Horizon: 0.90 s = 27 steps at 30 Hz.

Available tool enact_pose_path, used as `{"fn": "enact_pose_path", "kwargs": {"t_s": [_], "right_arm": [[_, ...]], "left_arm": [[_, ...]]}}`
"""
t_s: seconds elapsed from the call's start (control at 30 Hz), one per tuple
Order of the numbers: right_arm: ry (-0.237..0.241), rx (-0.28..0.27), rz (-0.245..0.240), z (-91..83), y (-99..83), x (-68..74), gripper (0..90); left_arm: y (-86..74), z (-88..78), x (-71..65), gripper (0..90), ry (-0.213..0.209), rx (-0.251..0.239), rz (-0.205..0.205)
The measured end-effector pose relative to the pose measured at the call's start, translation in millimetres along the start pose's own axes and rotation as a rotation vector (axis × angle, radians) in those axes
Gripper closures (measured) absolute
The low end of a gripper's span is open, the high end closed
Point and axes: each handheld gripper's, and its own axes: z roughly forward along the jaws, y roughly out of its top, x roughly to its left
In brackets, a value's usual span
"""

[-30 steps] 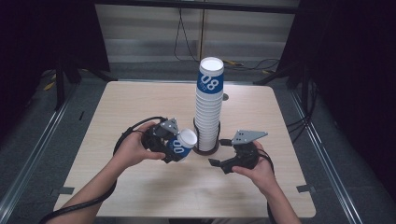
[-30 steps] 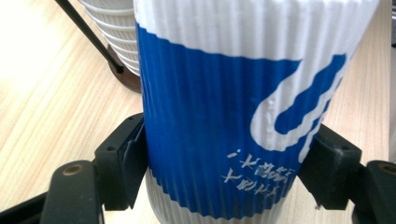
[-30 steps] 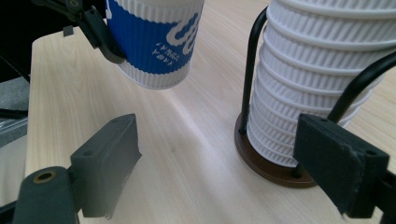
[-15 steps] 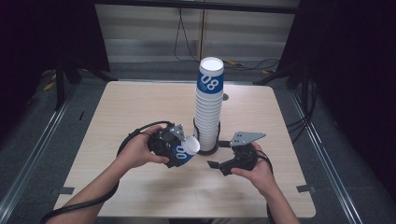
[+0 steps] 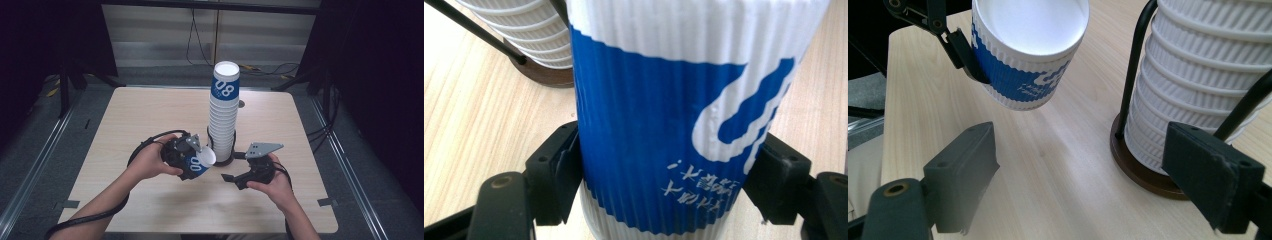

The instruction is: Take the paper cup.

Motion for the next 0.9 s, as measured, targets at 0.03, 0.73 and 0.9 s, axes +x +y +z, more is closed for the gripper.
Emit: {"fn": "enact_pose_path", "kwargs": {"t_s": [0.03,0.73,0.9], "right_arm": [[0.001,0.000,-0.001,0.1,0.1,0.2,13.7],[0.022,0.008,-0.021,3.0,2.9,3.5,13.7],[0.026,0.009,-0.023,4.0,3.1,3.9,13.7]], "left_arm": [[0.3,0.3,-0.4,25.3,0.002,0.001,-0.005],[11.4,10.4,-2.9,25.3,-0.015,0.078,0.032],[13.9,13.4,-4.5,25.3,-0.017,0.097,0.035]]}}
